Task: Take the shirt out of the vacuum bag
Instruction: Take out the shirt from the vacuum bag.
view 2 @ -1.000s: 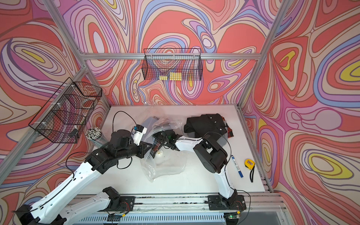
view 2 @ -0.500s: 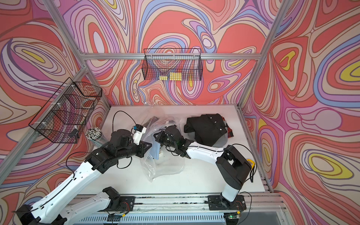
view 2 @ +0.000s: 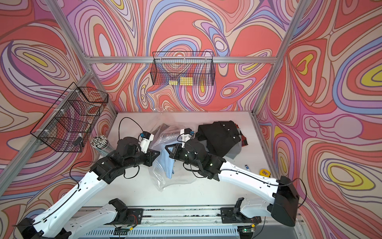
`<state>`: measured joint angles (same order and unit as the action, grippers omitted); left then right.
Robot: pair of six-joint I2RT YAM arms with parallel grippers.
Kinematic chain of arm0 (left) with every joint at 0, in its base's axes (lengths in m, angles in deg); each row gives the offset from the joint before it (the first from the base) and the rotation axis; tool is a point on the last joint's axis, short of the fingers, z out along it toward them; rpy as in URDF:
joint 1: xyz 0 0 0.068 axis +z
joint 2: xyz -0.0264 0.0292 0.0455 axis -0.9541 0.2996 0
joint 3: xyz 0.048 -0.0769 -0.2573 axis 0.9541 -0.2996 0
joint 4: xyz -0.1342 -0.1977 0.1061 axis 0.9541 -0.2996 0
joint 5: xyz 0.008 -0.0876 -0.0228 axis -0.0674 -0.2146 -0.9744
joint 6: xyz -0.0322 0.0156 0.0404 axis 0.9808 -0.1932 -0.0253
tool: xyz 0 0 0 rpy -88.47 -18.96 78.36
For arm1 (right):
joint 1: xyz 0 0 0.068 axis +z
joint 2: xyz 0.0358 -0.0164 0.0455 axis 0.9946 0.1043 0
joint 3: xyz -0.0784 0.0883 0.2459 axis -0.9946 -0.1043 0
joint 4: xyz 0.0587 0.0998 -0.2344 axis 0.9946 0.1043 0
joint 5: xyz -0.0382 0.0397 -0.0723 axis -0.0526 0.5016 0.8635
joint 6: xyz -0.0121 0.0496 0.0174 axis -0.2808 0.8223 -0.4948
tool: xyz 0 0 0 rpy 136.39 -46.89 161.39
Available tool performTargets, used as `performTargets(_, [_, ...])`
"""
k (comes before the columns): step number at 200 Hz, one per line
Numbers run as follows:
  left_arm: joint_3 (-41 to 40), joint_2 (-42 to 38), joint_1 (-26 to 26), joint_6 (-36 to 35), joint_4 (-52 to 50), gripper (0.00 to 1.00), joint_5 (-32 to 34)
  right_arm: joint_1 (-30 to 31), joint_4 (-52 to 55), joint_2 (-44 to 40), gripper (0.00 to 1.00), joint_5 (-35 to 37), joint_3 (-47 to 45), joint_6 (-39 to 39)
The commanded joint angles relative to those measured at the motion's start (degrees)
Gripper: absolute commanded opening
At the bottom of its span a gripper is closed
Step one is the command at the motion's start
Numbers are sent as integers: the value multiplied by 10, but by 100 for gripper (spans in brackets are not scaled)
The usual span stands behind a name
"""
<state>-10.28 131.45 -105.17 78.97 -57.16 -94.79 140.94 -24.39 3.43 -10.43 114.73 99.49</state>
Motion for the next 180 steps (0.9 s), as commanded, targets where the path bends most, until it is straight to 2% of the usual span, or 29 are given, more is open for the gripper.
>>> performTargets(1, [3,8,6,1,-10,0,23,16,8,-24,0,16,7,-4])
performTargets(21, [6,13,7,0,-18,0,31,21,14,-56,0,21,2,2])
performTargets(67, [8,20,9,0,-23,0,32,34,93,-160,0,90,15,-10])
performTargets(103, [8,24,10,0,-23,0,29,34,142,-189,0,132,43,-37])
performTargets(137, [8,25,10,-1,-24,0,27,34,222,-218,0,243,89,-61])
performTargets(155, [7,26,10,-1,-24,0,25,34,238,-239,0,318,96,-80])
performTargets(180, [8,30,10,-2,-23,0,21,34,243,-247,0,383,111,-119])
